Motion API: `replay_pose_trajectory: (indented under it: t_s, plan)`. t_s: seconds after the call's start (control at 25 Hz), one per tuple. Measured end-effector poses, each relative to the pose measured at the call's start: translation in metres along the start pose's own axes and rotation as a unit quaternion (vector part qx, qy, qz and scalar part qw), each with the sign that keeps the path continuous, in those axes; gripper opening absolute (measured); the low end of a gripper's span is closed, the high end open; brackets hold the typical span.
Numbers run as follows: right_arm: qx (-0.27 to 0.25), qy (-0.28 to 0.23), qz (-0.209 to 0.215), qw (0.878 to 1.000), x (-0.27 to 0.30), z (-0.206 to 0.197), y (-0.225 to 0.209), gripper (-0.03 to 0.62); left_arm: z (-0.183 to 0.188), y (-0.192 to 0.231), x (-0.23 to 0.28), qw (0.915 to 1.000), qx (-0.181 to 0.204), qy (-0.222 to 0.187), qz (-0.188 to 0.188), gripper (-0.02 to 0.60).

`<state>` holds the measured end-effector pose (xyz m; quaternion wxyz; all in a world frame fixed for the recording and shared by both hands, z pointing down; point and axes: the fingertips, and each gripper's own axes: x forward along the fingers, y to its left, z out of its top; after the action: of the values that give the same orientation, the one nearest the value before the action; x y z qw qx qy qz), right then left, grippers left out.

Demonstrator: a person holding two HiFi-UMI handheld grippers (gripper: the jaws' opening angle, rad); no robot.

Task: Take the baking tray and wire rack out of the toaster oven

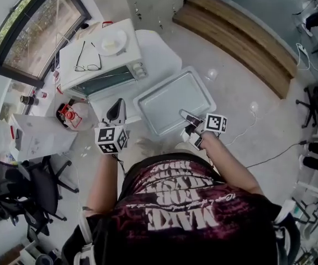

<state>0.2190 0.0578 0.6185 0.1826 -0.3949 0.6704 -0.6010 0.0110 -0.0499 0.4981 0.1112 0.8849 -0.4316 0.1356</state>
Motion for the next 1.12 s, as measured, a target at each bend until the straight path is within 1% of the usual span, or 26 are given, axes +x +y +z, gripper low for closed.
replay_pose_trajectory:
  t_s: [0.12, 0.24, 0.32, 0.44, 0.56, 0.6, 0.72, 0.84, 0.92, 1.0, 1.12]
  plan:
    - [0.004, 0.006, 0.0, 1.0, 0.002, 0.012, -0.008, 0.012, 0.001, 0.004, 0.001, 0.9999, 0.002, 0.004, 0.01, 0.006]
    - [0.009, 0.013, -0.001, 1.0, 0.015, 0.026, -0.016, 0.012, 0.005, 0.023, 0.011, 0.9998, -0.003, 0.005, 0.021, 0.006]
    - [0.009, 0.019, -0.003, 1.0, 0.02, 0.03, -0.019, 0.012, 0.005, 0.032, 0.019, 0.9996, 0.003, 0.009, 0.026, 0.006]
    - [-0.004, 0.031, -0.005, 0.999, 0.022, 0.032, -0.018, 0.012, 0.009, 0.033, 0.035, 0.9999, 0.006, 0.005, 0.013, 0.006]
    - [-0.005, 0.044, -0.051, 0.998, 0.023, 0.035, -0.029, 0.012, 0.015, 0.037, 0.055, 1.0, -0.006, -0.001, 0.001, 0.006]
    - [-0.002, 0.046, -0.056, 0.997, 0.025, 0.037, -0.03, 0.012, 0.016, 0.038, 0.06, 1.0, -0.008, -0.002, -0.003, 0.006]
    - [0.006, 0.048, -0.03, 0.998, 0.036, 0.041, -0.021, 0.012, 0.019, 0.038, 0.071, 0.9998, -0.005, -0.002, -0.021, 0.006]
    - [-0.018, 0.053, -0.01, 0.998, 0.043, 0.049, -0.015, 0.012, 0.025, 0.033, 0.077, 0.9992, 0.006, -0.004, -0.04, 0.006]
    - [-0.012, 0.056, -0.024, 0.998, 0.043, 0.05, -0.02, 0.012, 0.027, 0.033, 0.078, 0.999, 0.012, -0.004, -0.043, 0.006]
    - [-0.011, 0.063, -0.037, 0.997, 0.043, 0.052, -0.027, 0.014, 0.027, 0.034, 0.079, 0.9992, 0.009, -0.003, -0.039, 0.006]
    - [-0.007, 0.076, -0.028, 0.997, 0.05, 0.066, -0.029, 0.012, 0.033, 0.04, 0.084, 0.9997, 0.007, -0.003, -0.024, 0.006]
